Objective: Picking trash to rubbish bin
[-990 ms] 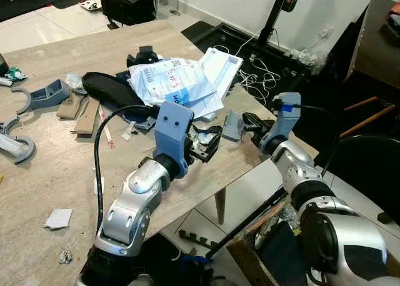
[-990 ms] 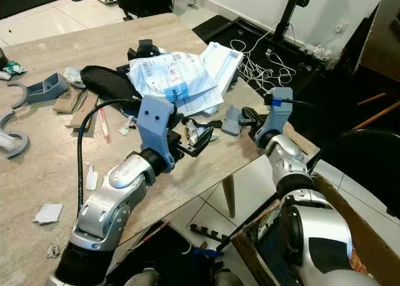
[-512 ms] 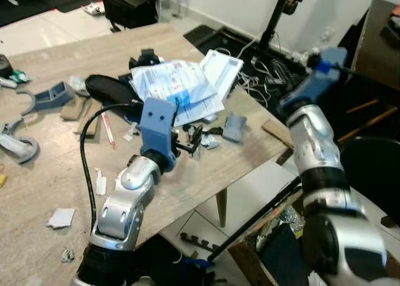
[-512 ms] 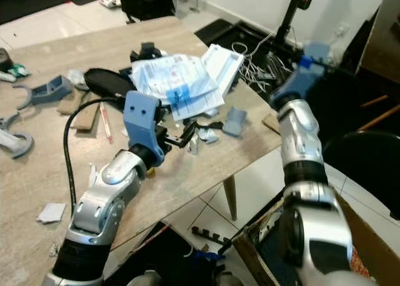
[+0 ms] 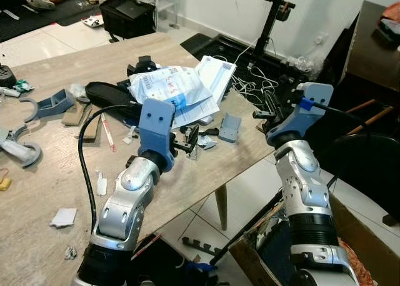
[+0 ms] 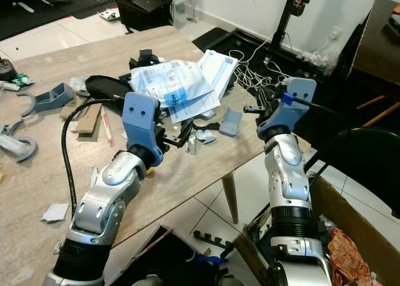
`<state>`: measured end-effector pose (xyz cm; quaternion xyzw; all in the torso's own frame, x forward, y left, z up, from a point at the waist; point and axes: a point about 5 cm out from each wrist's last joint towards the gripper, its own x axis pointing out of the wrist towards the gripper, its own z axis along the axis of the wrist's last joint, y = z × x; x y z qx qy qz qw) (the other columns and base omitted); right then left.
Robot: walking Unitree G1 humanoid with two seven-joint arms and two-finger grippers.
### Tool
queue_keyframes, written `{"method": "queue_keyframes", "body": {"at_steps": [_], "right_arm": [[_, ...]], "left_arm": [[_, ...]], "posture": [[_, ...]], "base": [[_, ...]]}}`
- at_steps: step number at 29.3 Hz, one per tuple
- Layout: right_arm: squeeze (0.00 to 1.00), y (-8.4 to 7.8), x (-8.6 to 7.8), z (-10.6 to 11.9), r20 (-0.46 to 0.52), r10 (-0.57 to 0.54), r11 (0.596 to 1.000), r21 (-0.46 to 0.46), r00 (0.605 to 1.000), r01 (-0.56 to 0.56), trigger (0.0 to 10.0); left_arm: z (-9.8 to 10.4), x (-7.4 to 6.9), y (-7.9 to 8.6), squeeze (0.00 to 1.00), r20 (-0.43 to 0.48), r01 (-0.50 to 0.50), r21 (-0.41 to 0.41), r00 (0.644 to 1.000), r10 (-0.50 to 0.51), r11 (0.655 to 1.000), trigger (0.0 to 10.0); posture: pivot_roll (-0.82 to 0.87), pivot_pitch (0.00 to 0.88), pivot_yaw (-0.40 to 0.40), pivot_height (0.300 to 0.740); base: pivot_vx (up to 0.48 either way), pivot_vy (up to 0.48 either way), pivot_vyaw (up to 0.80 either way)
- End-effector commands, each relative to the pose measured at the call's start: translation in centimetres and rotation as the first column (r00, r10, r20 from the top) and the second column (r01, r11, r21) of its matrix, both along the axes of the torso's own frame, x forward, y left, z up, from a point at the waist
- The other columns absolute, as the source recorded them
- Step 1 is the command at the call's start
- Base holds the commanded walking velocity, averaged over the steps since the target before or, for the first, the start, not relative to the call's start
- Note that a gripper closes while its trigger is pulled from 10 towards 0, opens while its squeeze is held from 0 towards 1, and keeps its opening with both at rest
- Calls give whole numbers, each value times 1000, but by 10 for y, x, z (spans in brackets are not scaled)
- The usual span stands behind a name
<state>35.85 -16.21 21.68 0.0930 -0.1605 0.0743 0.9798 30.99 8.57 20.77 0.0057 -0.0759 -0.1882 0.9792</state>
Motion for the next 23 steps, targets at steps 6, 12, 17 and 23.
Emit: {"method": "queue_keyframes", "body": {"at_steps": [6,12,17,23], "right_arm": [[1000,-7,21,-22,-116,30,997,-72,993,-38,10000],[1000,-8,30,-24,-183,80,987,-120,980,-103,10000],[1000,1,30,-27,-200,189,964,-149,961,-220,10000],[1000,2,33,-38,-288,252,886,-314,924,-340,10000]], "left_arm": [[-5,8,2,0,-9,-25,59,1000,26,998,10000],[-3,8,8,0,5,-38,76,999,38,996,10000],[-5,5,11,0,7,-54,85,999,53,995,10000],[-5,1,8,0,10,-53,99,999,53,994,10000]], "posture": [[36,82,-46,740],[53,85,-79,740],[55,99,-99,740],[65,161,-120,740]], "base": [[0,0,0],[0,0,0],[0,0,0],[0,0,0]]}}
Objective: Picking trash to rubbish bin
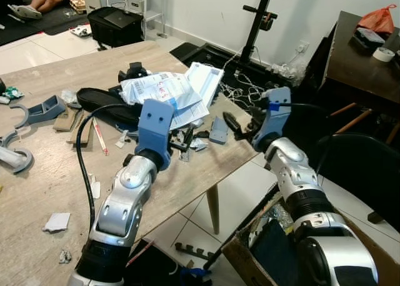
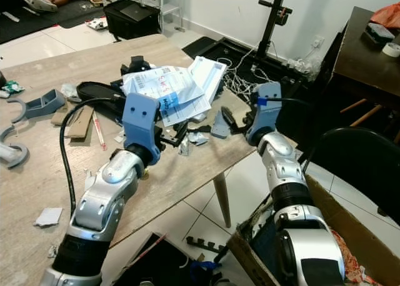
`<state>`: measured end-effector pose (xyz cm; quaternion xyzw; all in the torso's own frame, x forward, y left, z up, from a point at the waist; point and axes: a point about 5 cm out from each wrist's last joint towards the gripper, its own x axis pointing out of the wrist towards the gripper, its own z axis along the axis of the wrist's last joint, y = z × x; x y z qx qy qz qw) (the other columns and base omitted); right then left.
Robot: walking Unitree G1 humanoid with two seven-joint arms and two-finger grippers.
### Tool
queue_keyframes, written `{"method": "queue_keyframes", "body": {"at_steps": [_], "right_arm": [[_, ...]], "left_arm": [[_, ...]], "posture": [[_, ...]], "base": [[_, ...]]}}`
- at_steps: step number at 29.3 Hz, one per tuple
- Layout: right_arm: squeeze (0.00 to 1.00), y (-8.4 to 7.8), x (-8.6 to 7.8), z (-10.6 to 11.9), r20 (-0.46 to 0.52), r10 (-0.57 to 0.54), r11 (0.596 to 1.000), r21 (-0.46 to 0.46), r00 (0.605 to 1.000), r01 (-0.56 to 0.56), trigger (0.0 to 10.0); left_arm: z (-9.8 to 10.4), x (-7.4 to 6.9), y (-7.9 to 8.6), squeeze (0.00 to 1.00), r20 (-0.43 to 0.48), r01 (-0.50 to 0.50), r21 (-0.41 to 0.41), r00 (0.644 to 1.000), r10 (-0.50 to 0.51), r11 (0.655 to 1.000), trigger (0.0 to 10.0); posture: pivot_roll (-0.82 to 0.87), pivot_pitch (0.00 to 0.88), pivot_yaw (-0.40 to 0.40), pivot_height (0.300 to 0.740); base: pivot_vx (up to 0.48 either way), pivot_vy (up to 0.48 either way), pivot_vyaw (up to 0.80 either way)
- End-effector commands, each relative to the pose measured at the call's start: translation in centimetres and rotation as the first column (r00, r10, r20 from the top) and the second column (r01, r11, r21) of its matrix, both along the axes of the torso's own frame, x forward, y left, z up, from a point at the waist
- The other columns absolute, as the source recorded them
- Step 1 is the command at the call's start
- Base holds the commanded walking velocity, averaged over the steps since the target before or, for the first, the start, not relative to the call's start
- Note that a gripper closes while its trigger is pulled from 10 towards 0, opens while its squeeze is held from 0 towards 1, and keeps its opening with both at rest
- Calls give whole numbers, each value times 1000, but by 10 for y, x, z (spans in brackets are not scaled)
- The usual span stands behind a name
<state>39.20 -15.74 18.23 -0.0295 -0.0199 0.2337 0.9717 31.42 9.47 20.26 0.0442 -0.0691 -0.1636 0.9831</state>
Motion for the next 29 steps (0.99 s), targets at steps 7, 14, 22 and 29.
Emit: {"method": "queue_keyframes", "body": {"at_steps": [7,14,22,29], "right_arm": [[0,-12,2,1,-8,32,983,-183,999,-33,10000],[0,-10,-3,6,18,210,950,-238,978,-200,10000],[0,-3,-3,18,71,304,926,-258,950,-277,10000],[0,-3,-1,16,52,300,912,-308,953,-271,10000]], "left_arm": [[5,-4,-4,0,20,29,55,999,-30,998,10000],[6,-17,-5,0,22,76,107,997,-79,991,10000],[15,-19,0,0,40,44,62,998,-46,997,10000],[11,-29,2,0,6,50,89,999,-51,995,10000]], "posture": [[79,209,-122,740],[117,303,-95,740],[125,363,-90,740],[160,380,-85,740]], "base": [[0,0,0],[0,0,0],[0,0,0],[0,0,0]]}}
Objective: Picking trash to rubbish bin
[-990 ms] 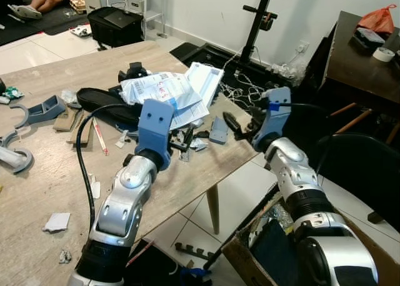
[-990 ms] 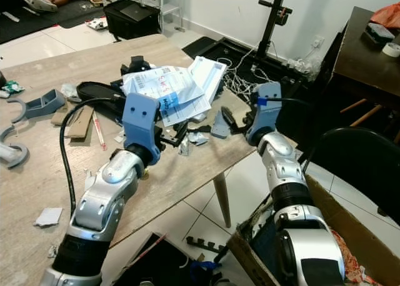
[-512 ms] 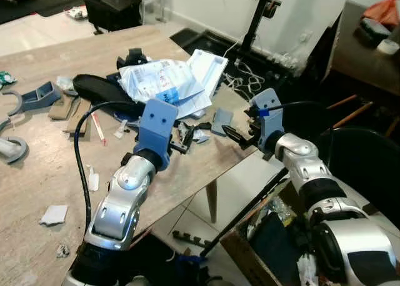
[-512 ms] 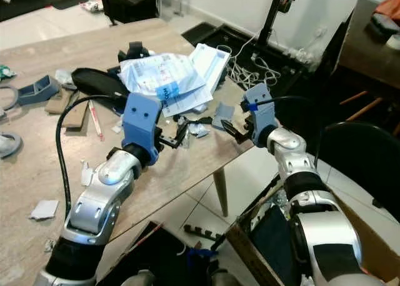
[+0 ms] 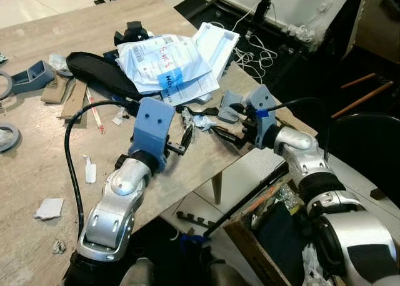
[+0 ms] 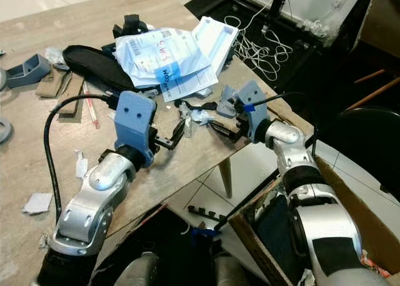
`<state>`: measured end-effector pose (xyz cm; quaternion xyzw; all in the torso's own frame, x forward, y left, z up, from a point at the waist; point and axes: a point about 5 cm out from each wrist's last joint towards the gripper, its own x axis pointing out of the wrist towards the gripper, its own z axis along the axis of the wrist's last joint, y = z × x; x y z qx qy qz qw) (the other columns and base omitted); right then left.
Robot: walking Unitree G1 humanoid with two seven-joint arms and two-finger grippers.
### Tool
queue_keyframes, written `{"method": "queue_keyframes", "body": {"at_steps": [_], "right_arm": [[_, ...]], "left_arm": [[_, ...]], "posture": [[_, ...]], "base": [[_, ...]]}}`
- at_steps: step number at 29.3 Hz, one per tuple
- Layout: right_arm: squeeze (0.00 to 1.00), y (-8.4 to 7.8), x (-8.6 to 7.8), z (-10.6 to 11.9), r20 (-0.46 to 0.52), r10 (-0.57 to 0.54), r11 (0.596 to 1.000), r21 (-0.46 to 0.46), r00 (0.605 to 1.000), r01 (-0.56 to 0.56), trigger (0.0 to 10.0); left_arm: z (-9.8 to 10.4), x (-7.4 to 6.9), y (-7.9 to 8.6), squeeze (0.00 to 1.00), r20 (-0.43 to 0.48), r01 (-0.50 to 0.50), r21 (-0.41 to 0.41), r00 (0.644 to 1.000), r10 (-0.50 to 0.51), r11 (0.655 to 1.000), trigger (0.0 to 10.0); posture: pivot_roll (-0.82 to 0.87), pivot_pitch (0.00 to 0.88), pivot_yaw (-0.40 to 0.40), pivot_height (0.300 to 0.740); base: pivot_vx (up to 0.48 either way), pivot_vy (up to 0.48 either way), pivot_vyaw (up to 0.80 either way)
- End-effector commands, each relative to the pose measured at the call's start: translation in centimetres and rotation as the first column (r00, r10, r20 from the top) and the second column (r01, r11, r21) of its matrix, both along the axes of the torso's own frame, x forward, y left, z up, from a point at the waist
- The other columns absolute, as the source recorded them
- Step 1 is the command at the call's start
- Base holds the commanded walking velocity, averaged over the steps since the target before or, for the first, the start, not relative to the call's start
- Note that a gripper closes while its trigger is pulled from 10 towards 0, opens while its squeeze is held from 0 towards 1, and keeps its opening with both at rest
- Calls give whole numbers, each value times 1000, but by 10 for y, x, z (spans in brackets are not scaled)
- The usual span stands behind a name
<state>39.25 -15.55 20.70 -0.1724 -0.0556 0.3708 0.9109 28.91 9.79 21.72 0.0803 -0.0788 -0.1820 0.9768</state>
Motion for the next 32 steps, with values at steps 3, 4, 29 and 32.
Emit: {"method": "queue_keyframes", "body": {"at_steps": [3,4,29,32], "right_arm": [[0,-4,-2,-13,-58,-2,999,-38,998,-1,10000],[0,-4,-2,-16,-83,7,999,-42,997,-10,7647],[0,-9,4,6,-85,-14,964,264,996,36,0],[0,-2,5,41,64,-16,916,400,998,-11,0]], "left_arm": [[-5,-5,-1,0,-27,18,22,1000,-17,1000,10000],[-5,-5,0,0,-28,18,23,999,-17,1000,10000],[2,6,1,0,-15,3,16,1000,-2,1000,10000],[1,8,0,0,-18,-2,-10,1000,1,1000,10000]], "posture": [[163,380,-84,740],[163,380,-84,740],[168,280,-77,740],[146,236,-62,740]], "base": [[0,0,0],[0,0,0],[0,0,0],[0,0,0]]}}
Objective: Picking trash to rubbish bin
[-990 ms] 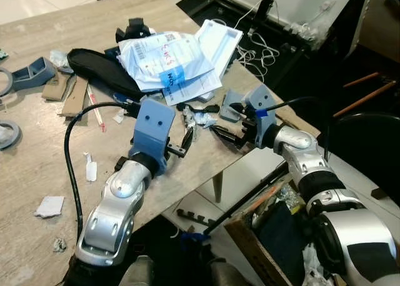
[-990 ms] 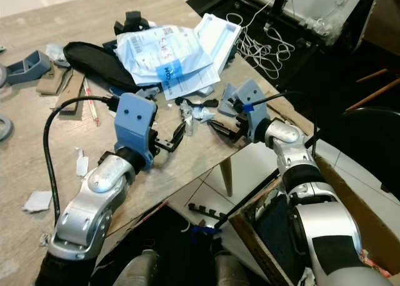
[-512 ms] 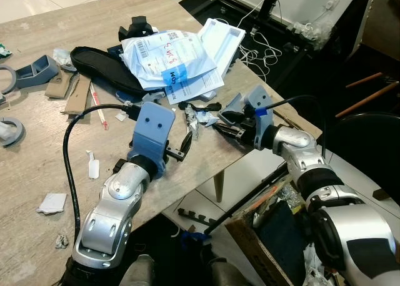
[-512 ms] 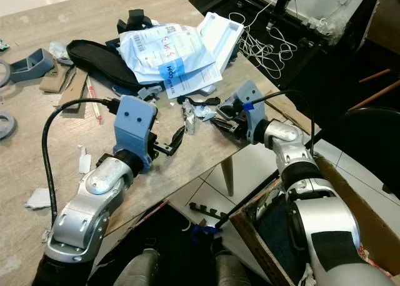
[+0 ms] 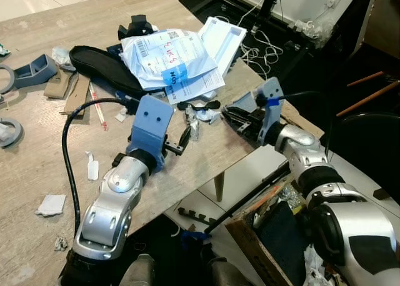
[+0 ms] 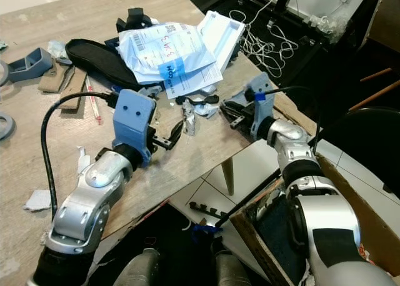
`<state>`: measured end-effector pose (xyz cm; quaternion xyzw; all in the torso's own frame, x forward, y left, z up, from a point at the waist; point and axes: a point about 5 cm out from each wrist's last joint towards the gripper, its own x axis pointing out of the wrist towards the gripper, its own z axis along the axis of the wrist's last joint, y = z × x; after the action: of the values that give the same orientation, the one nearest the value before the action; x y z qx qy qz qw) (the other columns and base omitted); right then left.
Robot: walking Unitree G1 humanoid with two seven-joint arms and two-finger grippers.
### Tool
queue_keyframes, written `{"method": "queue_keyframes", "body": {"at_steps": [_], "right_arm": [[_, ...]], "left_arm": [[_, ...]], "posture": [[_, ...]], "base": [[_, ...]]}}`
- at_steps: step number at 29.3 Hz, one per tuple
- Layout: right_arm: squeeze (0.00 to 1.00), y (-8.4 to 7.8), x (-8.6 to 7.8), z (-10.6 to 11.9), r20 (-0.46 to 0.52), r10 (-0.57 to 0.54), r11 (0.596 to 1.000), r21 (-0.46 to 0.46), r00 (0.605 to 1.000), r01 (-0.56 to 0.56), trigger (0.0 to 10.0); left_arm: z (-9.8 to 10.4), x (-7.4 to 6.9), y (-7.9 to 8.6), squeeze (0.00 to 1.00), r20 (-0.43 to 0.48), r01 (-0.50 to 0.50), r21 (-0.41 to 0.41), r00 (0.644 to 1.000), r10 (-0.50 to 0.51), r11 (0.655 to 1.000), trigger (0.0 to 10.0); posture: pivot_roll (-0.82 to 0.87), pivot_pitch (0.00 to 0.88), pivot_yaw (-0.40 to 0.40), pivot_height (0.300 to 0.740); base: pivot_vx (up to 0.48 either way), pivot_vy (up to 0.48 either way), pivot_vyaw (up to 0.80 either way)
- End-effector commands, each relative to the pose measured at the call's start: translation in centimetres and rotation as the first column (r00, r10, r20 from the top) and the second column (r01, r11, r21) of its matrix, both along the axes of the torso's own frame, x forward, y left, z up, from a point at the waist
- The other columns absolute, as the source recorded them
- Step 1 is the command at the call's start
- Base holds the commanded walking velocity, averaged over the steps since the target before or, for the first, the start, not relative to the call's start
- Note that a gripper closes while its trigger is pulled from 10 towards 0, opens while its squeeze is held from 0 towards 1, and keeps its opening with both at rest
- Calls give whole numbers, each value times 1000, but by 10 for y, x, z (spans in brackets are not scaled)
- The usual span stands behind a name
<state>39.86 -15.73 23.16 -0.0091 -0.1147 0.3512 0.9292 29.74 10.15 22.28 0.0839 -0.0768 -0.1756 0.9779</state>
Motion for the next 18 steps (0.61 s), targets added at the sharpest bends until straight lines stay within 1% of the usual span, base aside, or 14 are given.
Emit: {"method": "queue_keyframes", "body": {"at_steps": [1,2,3,4,5,6,7,8,9,11,13,15,16,18], "right_arm": [[0,0,-1,17,75,-8,998,60,997,3,0],[0,9,-6,48,210,-49,987,162,977,15,0],[0,17,-13,58,253,-75,979,203,965,23,0],[0,17,-13,58,253,-75,979,203,965,23,0],[0,22,-18,63,272,-91,973,227,958,28,0],[0,27,-23,60,269,-129,969,238,954,64,0],[0,30,-27,58,265,-155,966,243,952,90,824],[0,31,-27,54,252,-173,964,240,952,112,824],[0,32,-29,43,215,-223,957,235,951,171,10000],[0,30,-31,19,114,-312,931,233,943,280,10000],[0,27,-35,4,53,-360,910,239,931,339,10000],[0,27,-37,0,46,-372,905,238,927,352,10000],[0,26,-44,-5,41,-396,898,226,917,378,10000],[0,26,-44,-5,41,-396,898,226,917,378,10000]], "left_arm": [[-4,0,-3,0,-16,12,-17,1000,-12,1000,10000],[-6,1,-2,0,-23,2,-38,1000,-3,999,10000],[-8,2,-1,0,-29,-7,-41,1000,6,999,10000],[-8,2,-1,0,-29,-7,-41,1000,6,999,10000],[-10,2,0,0,-31,-13,-41,999,12,999,10000],[-12,3,1,0,-40,-26,-35,999,25,999,10000],[-13,3,2,0,-45,-35,-31,998,34,999,10000],[-14,5,3,0,-50,-41,-30,998,40,999,10000],[-17,6,3,0,-64,-45,-31,997,43,998,10000],[-20,7,3,0,-78,-39,-28,996,36,999,10000],[-20,7,1,0,-82,-28,-23,996,26,999,10000],[-20,7,1,0,-80,-26,-22,997,24,999,10000],[-21,7,1,0,-77,-25,-24,997,24,999,10000],[-21,7,1,0,-77,-25,-24,997,24,999,10000]], "posture": [[146,236,-62,740],[125,207,-56,740],[113,190,-54,740],[113,190,-54,740],[113,190,-54,740],[104,172,-53,740],[104,172,-53,740],[92,152,-50,740],[87,145,-46,740],[82,132,-42,740],[83,128,-40,740],[81,127,-37,740],[73,124,-30,740],[73,124,-30,740]], "base": [[0,0,0],[0,0,0],[0,0,0],[0,0,0],[0,0,0],[0,0,0],[0,0,0],[0,0,0],[0,0,0],[0,0,0],[0,0,0],[0,0,0],[0,0,0],[0,0,0]]}}
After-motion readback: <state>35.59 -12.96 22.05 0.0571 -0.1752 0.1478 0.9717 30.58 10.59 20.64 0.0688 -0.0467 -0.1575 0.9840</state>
